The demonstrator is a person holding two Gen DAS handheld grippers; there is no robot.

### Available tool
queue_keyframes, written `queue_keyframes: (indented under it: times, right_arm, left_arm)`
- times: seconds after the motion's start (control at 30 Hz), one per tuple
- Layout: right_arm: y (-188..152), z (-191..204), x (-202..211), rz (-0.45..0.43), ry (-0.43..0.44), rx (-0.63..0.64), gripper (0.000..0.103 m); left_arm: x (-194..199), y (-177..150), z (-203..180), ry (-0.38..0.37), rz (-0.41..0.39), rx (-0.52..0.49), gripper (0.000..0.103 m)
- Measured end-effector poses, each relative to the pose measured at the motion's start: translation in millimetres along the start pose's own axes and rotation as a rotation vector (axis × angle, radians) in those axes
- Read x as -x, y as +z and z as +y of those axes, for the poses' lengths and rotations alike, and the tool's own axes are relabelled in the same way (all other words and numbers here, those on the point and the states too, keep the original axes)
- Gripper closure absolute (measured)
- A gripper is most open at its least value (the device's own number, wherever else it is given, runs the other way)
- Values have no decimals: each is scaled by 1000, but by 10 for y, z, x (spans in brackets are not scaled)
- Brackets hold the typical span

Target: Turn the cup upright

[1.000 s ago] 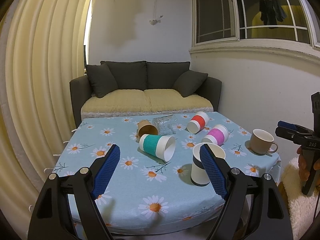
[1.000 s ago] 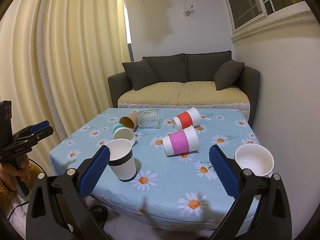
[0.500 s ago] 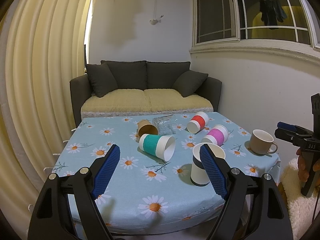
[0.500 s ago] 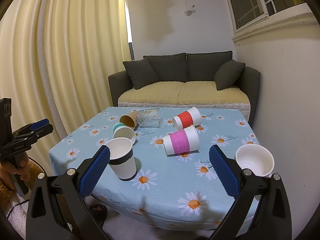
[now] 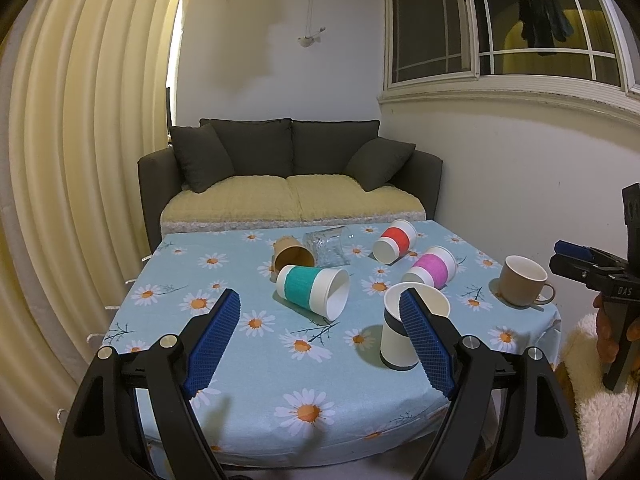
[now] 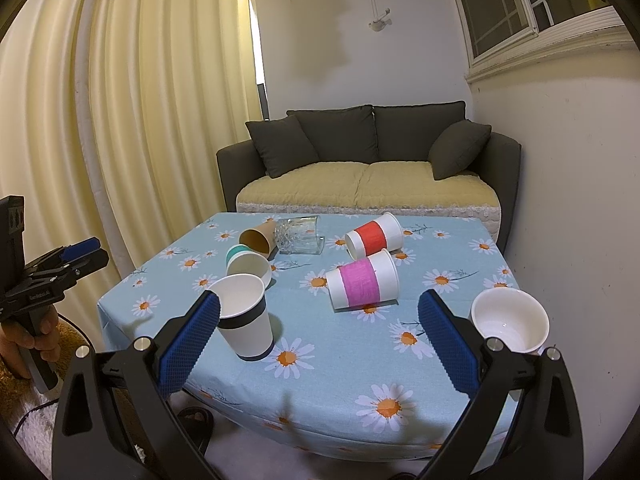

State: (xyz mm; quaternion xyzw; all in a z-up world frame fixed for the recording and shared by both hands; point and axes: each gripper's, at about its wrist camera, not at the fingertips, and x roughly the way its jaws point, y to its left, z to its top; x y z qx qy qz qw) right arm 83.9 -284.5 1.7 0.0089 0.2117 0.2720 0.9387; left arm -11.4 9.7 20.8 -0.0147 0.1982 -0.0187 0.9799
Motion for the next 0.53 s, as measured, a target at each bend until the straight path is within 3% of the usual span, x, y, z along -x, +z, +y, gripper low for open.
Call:
queue_keyframes:
  times: [0.53]
  right_arm:
    - [-14, 13, -34, 16, -3, 3, 5]
  left_arm:
    - [-29, 5, 13, -11, 4, 0, 23]
